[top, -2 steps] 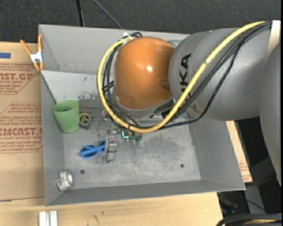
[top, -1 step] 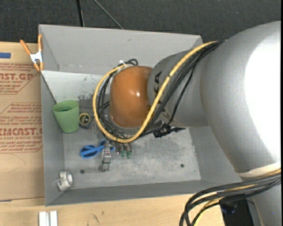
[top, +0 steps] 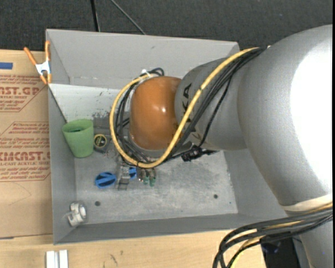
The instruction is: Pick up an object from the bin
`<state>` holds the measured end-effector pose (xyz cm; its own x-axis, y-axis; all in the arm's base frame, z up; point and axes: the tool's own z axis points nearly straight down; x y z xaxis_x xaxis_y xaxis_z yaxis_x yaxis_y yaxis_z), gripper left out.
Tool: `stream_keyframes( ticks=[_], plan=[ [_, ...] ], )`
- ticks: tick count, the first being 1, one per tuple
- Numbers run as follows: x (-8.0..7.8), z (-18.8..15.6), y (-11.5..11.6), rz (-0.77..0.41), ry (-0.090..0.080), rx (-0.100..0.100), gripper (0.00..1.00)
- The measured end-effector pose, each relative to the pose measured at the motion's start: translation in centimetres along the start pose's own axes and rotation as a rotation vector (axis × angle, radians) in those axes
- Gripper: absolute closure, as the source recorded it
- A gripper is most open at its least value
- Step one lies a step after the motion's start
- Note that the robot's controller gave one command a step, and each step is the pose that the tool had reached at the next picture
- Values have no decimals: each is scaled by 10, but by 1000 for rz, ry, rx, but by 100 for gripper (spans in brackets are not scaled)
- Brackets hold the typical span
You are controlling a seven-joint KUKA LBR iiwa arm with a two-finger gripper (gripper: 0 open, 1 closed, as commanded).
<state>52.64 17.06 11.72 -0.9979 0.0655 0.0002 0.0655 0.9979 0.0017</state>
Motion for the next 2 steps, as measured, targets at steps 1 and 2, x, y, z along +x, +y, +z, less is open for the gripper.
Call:
stream_keyframes(
  ticks=[1, 2],
  plan=[
    [-15, -101, 7, -5, -10, -3, 100],
    [29, -21, -42, 210, 6, 4, 100]
  ],
)
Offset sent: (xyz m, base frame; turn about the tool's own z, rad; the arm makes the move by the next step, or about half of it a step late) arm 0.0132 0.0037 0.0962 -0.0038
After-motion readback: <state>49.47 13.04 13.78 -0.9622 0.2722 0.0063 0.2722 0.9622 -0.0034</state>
